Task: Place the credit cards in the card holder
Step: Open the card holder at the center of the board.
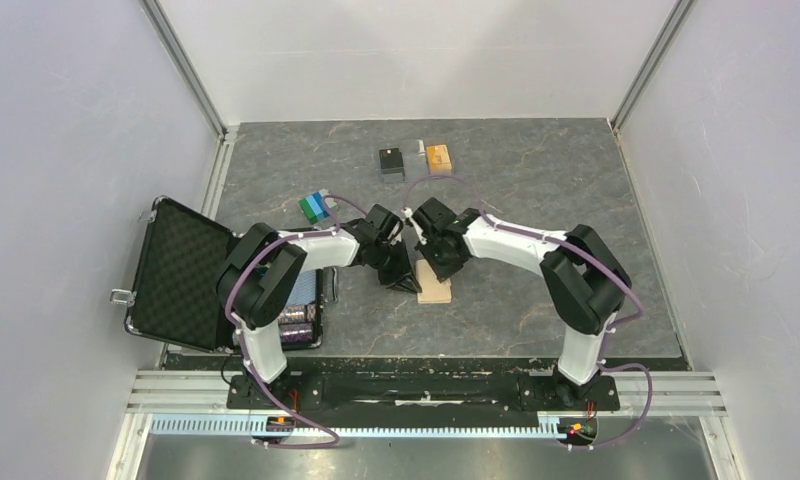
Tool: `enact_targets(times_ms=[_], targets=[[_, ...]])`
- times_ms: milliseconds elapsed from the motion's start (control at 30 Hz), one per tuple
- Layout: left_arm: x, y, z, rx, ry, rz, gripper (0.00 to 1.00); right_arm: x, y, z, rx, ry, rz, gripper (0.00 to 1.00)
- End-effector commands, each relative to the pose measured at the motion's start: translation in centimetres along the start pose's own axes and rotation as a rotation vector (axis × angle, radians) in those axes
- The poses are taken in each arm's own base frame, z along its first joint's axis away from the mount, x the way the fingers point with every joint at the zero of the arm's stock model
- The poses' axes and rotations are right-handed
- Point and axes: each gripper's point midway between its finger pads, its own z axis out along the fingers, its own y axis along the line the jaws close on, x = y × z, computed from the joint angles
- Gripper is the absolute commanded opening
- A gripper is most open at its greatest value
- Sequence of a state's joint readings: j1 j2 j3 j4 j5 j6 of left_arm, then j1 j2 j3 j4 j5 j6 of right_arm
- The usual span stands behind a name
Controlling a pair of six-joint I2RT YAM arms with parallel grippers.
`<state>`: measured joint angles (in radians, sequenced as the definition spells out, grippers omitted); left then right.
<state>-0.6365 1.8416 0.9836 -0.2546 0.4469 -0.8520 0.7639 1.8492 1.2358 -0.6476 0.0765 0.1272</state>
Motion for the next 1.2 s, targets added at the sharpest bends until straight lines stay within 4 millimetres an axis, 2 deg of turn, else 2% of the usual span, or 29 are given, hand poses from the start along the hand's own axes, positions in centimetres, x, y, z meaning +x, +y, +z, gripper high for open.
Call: enact_targets(times_ms=[0, 133, 200, 400, 533, 667, 833, 1033, 1167], targets=[[2.7, 5.6, 0.9, -0.216, 0.080, -0.073, 0.02, 1.2, -2.2, 1.0, -0.145, -0.007, 0.133, 0.08], [2.8, 5.7, 1.1, -0.220, 0.085, -0.076, 0.02, 2.2, -2.8, 1.1, -0.349, -0.026, 0.281, 0.09], [2.8, 5.6, 1.1, -0.217, 0.087, -0.072, 0.02, 2.8, -2.9, 1.0, -0.430, -0.022, 0.317, 0.13], [2.8, 5.5, 1.1, -0.215, 0.088, -0.071, 0.02, 2.2, -4.8, -0.2, -0.354, -0.061, 0.296, 0.53], [2.7, 5.5, 1.2, -0.215, 0.088, -0.070, 0.02, 1.3, -5.7, -1.3, -0.309, -0.084, 0.281, 0.64], [2.7, 5.4, 1.2, -0.213, 0.091, -0.066, 0.02, 0.7, -6.0, -2.0, -0.298, -0.089, 0.267, 0.69], [2.8, 5.3, 1.3, -0.212, 0.095, -0.061, 0.02, 0.7, -4.6, -1.9, -0.325, -0.074, 0.258, 0.76], [2.9, 5.4, 1.4, -0.212, 0.102, -0.059, 0.02, 1.3, -3.3, -0.6, -0.288, -0.032, 0.252, 0.76], [2.9, 5.3, 1.4, -0.211, 0.102, -0.059, 0.02, 0.8, -3.0, -0.5, -0.281, -0.039, 0.268, 0.73]])
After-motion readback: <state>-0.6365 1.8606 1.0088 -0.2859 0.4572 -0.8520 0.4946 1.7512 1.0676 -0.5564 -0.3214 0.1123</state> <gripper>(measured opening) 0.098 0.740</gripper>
